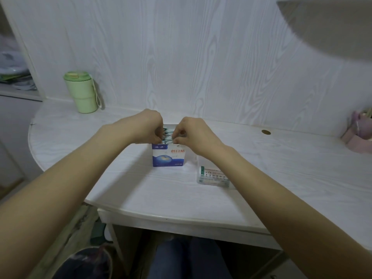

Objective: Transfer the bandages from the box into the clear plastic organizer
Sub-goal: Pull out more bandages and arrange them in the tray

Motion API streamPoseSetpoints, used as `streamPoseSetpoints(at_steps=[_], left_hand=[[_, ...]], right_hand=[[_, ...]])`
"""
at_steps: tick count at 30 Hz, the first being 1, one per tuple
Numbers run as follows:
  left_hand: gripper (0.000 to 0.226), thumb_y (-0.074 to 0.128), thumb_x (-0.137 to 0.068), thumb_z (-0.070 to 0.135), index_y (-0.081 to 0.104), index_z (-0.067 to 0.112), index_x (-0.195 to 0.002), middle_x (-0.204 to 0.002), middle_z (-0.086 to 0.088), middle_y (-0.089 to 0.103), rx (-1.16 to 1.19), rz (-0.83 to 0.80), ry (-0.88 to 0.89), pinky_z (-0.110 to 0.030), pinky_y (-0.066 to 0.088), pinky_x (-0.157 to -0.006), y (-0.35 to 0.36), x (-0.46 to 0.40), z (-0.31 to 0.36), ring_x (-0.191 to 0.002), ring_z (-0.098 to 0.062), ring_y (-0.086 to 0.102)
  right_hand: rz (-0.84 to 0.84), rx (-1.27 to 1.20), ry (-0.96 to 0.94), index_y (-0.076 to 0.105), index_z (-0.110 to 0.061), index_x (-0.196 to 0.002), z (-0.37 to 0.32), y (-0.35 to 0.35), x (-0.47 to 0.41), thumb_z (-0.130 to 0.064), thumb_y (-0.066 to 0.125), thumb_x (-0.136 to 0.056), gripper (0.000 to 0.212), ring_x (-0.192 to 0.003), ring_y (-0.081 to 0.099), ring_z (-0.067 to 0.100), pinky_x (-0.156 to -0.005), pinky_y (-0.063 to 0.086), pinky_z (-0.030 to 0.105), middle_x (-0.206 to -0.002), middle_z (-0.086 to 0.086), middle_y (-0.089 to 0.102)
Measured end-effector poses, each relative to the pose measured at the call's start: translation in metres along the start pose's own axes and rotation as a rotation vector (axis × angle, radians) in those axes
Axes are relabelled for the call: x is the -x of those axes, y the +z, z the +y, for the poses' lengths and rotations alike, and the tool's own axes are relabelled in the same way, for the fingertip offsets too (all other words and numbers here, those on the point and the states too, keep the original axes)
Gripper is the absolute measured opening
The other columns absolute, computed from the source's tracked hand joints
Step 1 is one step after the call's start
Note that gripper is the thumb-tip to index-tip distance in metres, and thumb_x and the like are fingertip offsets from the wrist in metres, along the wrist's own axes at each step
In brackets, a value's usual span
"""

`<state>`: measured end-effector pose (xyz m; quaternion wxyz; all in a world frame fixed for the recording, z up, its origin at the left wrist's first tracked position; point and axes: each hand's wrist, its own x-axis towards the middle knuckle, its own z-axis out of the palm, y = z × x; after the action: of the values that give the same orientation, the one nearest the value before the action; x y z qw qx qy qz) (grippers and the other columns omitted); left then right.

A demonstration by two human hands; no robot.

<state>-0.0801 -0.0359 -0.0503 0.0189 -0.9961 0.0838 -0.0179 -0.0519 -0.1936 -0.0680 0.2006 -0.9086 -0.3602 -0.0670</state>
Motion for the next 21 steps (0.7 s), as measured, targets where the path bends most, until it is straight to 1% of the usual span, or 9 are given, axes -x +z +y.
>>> streamPoseSetpoints(at_steps=[1, 3, 6, 9, 11, 14, 16, 18, 21], left_hand=[[0.009, 0.064, -0.082, 0.019, 0.063, 0.019, -0.073, -0.09, -0.007, 0.064, 0.006, -0.021, -0.005, -0.027, 0.04, -0.064, -0.002, -0.002, 0.001, -0.075, -0.021, 0.054], [0.007, 0.063, -0.084, 0.018, 0.07, 0.018, -0.086, -0.091, -0.003, 0.065, 0.027, -0.047, 0.001, -0.025, 0.037, -0.065, -0.002, -0.005, 0.0, -0.074, -0.015, 0.05], [0.018, 0.061, -0.086, 0.012, 0.072, 0.01, -0.1, -0.09, -0.001, 0.065, 0.079, -0.032, -0.017, -0.022, 0.035, -0.066, 0.0, -0.009, -0.003, -0.074, -0.013, 0.048], [0.01, 0.06, -0.086, 0.01, 0.07, 0.011, -0.09, -0.077, 0.002, 0.058, 0.187, 0.03, -0.066, -0.02, 0.035, -0.058, 0.003, -0.01, -0.005, -0.071, -0.012, 0.049], [0.006, 0.062, -0.087, 0.013, 0.067, 0.014, -0.083, -0.077, 0.001, 0.059, 0.281, 0.073, -0.098, -0.021, 0.035, -0.058, 0.005, -0.01, -0.008, -0.073, -0.012, 0.051], [0.011, 0.064, -0.088, 0.018, 0.063, 0.015, -0.078, -0.083, -0.004, 0.063, 0.361, 0.128, -0.111, -0.023, 0.038, -0.06, 0.007, -0.011, -0.013, -0.074, -0.014, 0.054], [0.014, 0.061, -0.09, 0.019, 0.068, 0.008, -0.085, -0.097, -0.01, 0.063, 0.305, 0.205, -0.097, -0.026, 0.04, -0.068, 0.008, -0.011, -0.013, -0.084, -0.02, 0.057], [0.021, 0.057, -0.092, 0.021, 0.068, 0.005, -0.099, -0.113, -0.01, 0.056, 0.151, 0.259, -0.042, -0.031, 0.043, -0.08, 0.009, -0.009, -0.011, -0.101, -0.023, 0.053], [0.024, 0.056, -0.091, 0.026, 0.066, 0.009, -0.105, -0.119, -0.004, 0.051, -0.077, 0.207, 0.057, -0.032, 0.043, -0.085, 0.007, -0.006, -0.006, -0.109, -0.019, 0.046]], right_hand=[[-0.003, -0.001, 0.005, 0.074, -0.01, -0.091, 0.0, 0.0, -0.001, -0.012, 0.067, -0.085, 0.01, -0.083, 0.057, 0.013, -0.077, 0.048, 0.028, -0.09, -0.001, 0.063], [0.001, -0.019, 0.022, 0.074, -0.009, -0.092, 0.001, 0.0, -0.004, -0.011, 0.067, -0.085, 0.01, -0.082, 0.054, 0.011, -0.076, 0.047, 0.026, -0.09, 0.0, 0.063], [0.049, -0.048, 0.06, 0.072, -0.01, -0.096, 0.003, 0.001, -0.008, -0.015, 0.07, -0.084, 0.014, -0.097, 0.056, 0.016, -0.077, 0.041, 0.023, -0.103, 0.002, 0.058], [0.034, -0.086, 0.126, 0.07, -0.012, -0.102, 0.005, -0.001, -0.013, -0.02, 0.073, -0.082, 0.022, -0.108, 0.054, 0.019, -0.078, 0.037, 0.022, -0.119, 0.005, 0.057], [-0.006, -0.12, 0.161, 0.069, -0.011, -0.103, 0.005, -0.002, -0.014, -0.02, 0.072, -0.083, 0.022, -0.11, 0.054, 0.019, -0.077, 0.038, 0.023, -0.121, 0.006, 0.059], [-0.031, -0.125, 0.172, 0.068, -0.009, -0.105, 0.004, -0.004, -0.016, -0.019, 0.07, -0.085, 0.022, -0.114, 0.052, 0.02, -0.076, 0.041, 0.024, -0.124, 0.006, 0.057], [-0.049, -0.131, 0.179, 0.066, -0.009, -0.105, 0.002, -0.004, -0.017, -0.018, 0.068, -0.086, 0.021, -0.115, 0.052, 0.019, -0.075, 0.045, 0.025, -0.124, 0.006, 0.057], [-0.059, -0.132, 0.186, 0.067, -0.009, -0.103, 0.002, -0.004, -0.018, -0.017, 0.066, -0.088, 0.018, -0.114, 0.053, 0.019, -0.073, 0.046, 0.025, -0.122, 0.006, 0.058], [-0.068, -0.126, 0.194, 0.068, -0.008, -0.097, 0.003, -0.004, -0.02, -0.016, 0.065, -0.089, 0.012, -0.109, 0.057, 0.018, -0.07, 0.044, 0.025, -0.115, 0.007, 0.063]])
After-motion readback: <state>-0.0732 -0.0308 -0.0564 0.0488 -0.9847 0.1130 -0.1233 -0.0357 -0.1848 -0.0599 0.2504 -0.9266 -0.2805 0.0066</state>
